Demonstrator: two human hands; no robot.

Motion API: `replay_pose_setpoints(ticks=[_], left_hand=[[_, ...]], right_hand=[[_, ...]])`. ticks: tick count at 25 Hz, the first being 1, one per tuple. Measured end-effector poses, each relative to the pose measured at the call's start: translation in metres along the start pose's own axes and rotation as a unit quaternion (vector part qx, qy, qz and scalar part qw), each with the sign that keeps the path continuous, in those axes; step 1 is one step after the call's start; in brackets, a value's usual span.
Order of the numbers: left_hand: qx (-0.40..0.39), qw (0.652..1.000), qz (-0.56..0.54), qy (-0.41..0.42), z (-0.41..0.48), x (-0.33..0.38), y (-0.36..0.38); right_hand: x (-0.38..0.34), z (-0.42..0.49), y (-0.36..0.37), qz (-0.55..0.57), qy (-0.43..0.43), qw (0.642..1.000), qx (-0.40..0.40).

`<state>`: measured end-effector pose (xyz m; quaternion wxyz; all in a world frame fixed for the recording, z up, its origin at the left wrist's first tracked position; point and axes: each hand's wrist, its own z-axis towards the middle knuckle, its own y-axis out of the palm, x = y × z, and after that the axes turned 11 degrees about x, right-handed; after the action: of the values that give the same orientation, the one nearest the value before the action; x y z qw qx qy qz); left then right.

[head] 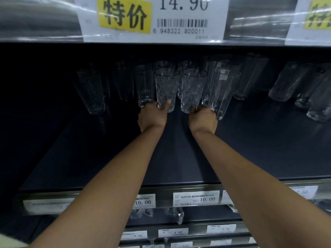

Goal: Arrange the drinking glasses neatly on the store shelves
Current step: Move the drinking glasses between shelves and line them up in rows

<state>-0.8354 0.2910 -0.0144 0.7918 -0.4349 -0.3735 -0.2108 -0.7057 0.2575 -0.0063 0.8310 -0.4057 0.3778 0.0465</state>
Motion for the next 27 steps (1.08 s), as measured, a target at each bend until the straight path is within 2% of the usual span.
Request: replay_pose_setpoints(ticks=[17, 24, 27], left_hand=[[-0.004, 1.000, -0.003, 0.004, -0.003, 0.002, -0.004], [-0.022, 0.999, -0.035, 0.004, -0.008, 0.000, -0.011], [-0.058, 0.996, -0.059, 0.016, -0.022, -0.002, -0.028]], right_hand=[[0.006, 0.005, 0.010, -0.005, -0.004, 1.000, -0.016], [0.008, 0.003, 0.004, 0.017, 0.000, 1.000, -0.021], [0.010, -0.004, -0.005, 0.037, 0.008, 0.998, -0.041]])
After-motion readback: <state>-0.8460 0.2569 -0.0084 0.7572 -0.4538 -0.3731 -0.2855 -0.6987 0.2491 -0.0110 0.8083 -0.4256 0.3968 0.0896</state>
